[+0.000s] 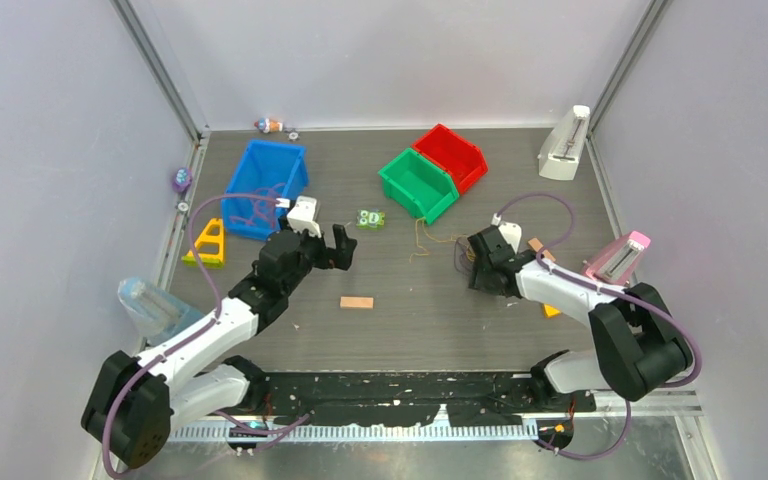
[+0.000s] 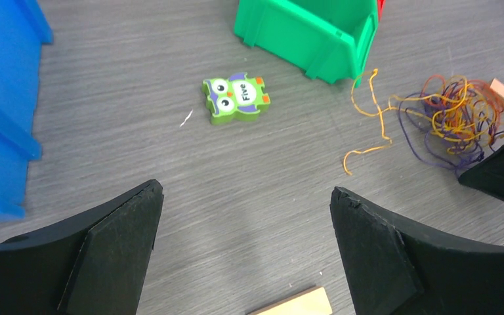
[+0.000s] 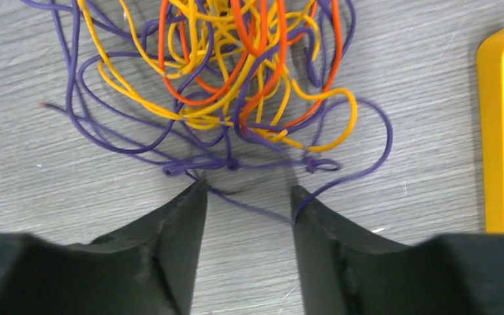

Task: Untangle the cables

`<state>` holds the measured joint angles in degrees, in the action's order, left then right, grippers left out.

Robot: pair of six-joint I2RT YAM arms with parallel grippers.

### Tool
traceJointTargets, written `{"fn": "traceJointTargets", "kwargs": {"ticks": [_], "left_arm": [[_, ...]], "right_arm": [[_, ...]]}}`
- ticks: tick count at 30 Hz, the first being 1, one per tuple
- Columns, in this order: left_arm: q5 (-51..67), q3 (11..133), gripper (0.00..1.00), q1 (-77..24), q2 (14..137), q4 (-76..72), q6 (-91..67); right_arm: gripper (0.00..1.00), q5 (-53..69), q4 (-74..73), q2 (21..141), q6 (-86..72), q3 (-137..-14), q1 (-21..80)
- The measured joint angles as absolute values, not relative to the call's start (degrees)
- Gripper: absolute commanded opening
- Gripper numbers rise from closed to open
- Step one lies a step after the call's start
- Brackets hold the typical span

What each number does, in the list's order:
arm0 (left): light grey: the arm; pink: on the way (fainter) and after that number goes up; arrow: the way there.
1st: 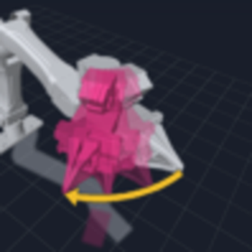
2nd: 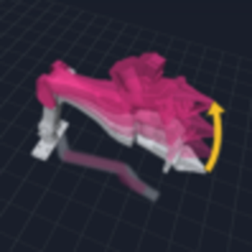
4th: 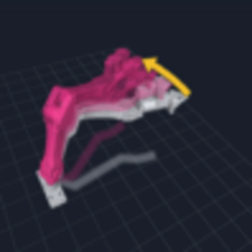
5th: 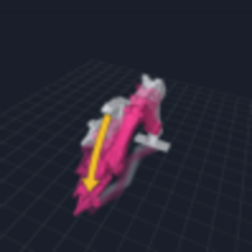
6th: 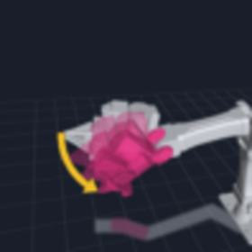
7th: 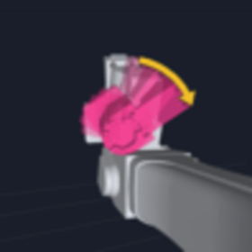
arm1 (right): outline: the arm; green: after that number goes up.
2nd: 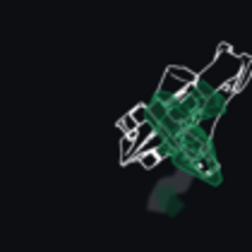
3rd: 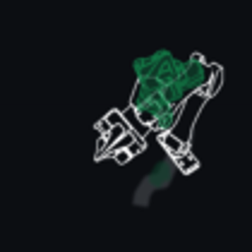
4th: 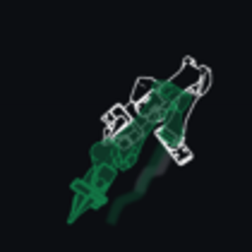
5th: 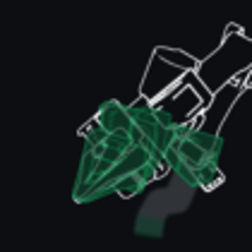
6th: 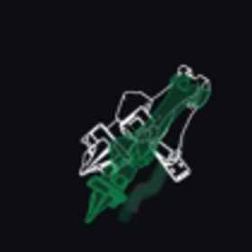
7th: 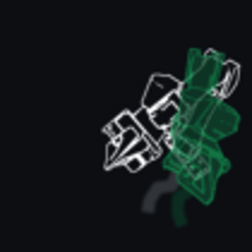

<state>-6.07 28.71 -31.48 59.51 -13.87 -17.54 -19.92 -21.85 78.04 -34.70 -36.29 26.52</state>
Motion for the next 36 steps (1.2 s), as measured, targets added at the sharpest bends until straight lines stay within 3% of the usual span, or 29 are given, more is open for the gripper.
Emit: {"fn": "traceJointTargets", "kwargs": {"ticks": [2,3,10,18,26,36], "left_arm": [[-6.26,28.69,0.99,-31.51,58.89,-14.59,-17.5],[-6.28,28.69,0.99,-31.51,58.81,-14.94,-17.5],[-5.93,28.67,1.0,-31.51,58.85,-15.25,-17.47],[-5.3,28.67,1.0,-31.51,58.85,-15.62,-17.37],[-4.38,28.67,1.0,-31.51,58.87,-15.7,-17.12],[1.74,28.67,0.99,-31.51,61.28,-18.26,-15.99]], "right_arm": [[0.08,-19.73,-21.87,78.02,-34.98,-36.29,26.81],[0.06,-19.51,-21.69,78.02,-35.11,-36.32,26.92],[0.06,-18.11,-26.15,75.4,-34.5,-38.28,28.34],[0.05,-13.21,-36.03,61.04,-32.14,-47.88,32.91],[0.05,-9.82,-43.86,54.41,-29.04,-66.59,32.91],[0.05,-5.72,-48.99,64.23,-24.47,-98.17,32.91]]}}
